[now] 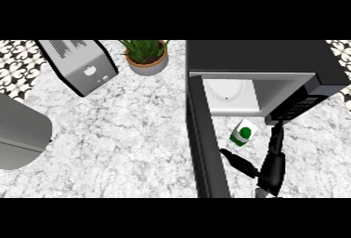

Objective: Pick up the milk, place it into the microwave and close the microwave

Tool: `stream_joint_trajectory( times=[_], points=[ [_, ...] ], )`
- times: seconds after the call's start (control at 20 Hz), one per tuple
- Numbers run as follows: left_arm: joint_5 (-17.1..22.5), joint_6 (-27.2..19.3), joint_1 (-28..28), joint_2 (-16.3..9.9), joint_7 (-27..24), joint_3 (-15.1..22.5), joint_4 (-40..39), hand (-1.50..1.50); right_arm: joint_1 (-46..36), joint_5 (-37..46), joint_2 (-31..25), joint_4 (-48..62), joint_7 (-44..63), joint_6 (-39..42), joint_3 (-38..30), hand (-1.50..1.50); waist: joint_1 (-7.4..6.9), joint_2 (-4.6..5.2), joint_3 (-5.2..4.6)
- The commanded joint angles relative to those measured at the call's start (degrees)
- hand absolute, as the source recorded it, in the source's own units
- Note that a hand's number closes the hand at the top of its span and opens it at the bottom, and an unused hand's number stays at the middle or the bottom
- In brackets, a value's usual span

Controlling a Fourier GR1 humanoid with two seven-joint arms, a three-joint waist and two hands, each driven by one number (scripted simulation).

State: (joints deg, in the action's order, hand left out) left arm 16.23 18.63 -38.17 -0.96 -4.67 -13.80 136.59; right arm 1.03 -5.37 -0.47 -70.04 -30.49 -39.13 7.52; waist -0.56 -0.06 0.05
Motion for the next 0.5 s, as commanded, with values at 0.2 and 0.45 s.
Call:
stream_joint_trajectory(
  times=[0.2,0.45],
  points=[
    [4.67,2.64,-4.52,0.92,-4.28,-0.18,1.46,-1.50,-5.93,-3.29,0.44,15.42,-9.87,2.19,-4.63,-1.50,-0.47,-0.04,-0.02],
    [4.12,1.68,0.14,0.93,0.02,-2.52,2.44,-1.50,-9.25,-5.82,0.46,21.82,-13.21,3.00,-7.13,-1.50,-0.06,0.01,-0.03]
  ],
)
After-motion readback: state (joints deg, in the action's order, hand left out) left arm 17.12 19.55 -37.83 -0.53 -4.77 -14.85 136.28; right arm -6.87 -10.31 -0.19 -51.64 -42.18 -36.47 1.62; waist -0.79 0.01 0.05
